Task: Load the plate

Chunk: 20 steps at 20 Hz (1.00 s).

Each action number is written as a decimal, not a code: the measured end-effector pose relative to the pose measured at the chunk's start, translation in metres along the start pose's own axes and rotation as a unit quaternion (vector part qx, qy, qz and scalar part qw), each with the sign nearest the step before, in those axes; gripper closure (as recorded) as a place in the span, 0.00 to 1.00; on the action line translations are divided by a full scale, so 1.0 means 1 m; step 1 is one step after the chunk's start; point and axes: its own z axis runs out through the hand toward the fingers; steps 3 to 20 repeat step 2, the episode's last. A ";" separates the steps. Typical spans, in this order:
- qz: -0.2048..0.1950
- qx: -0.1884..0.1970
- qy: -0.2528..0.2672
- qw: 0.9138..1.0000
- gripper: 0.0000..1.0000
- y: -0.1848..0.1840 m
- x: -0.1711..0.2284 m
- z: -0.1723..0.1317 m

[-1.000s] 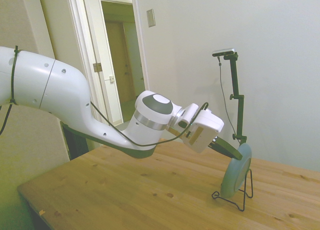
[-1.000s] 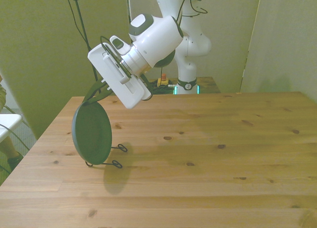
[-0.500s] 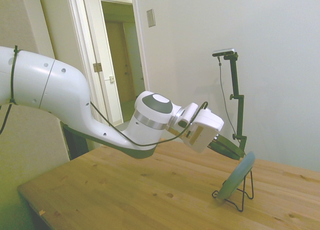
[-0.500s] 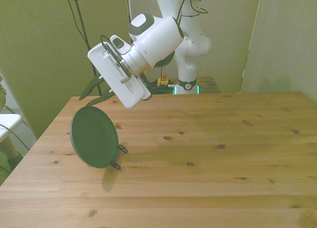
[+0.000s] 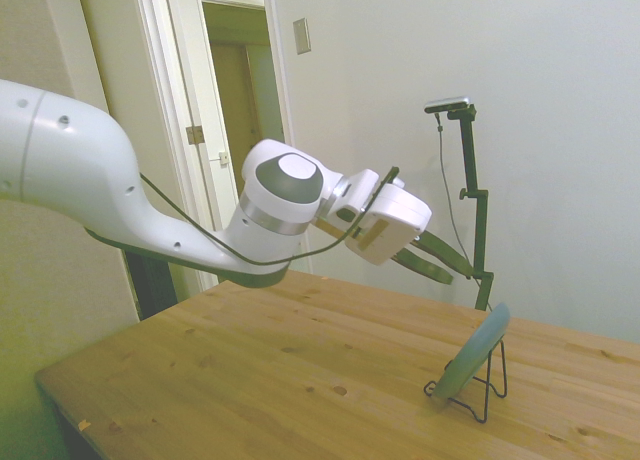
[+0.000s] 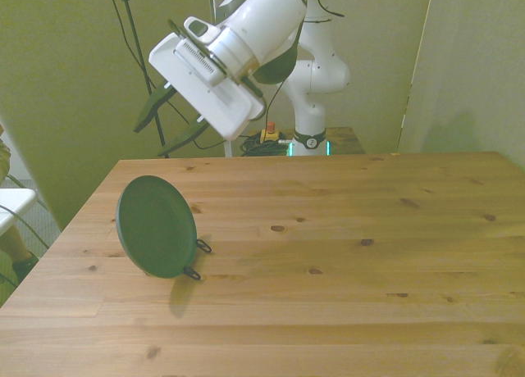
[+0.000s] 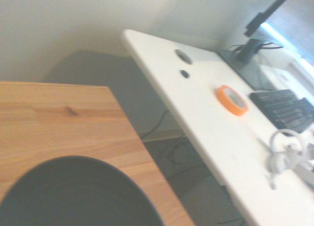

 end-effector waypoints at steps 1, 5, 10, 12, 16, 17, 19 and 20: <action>-0.002 0.018 -0.018 1.000 0.00 0.002 0.000 -0.009; -0.005 0.034 -0.036 0.999 0.00 0.003 -0.003 -0.016; -0.005 0.034 -0.036 0.999 0.00 0.003 -0.003 -0.016; -0.005 0.034 -0.036 0.999 0.00 0.003 -0.003 -0.016; -0.005 0.034 -0.036 0.999 0.00 0.003 -0.003 -0.016; -0.005 0.034 -0.036 0.999 0.00 0.003 -0.003 -0.016; -0.005 0.034 -0.036 0.999 0.00 0.003 -0.003 -0.016; -0.005 0.034 -0.036 0.999 0.00 0.003 -0.003 -0.016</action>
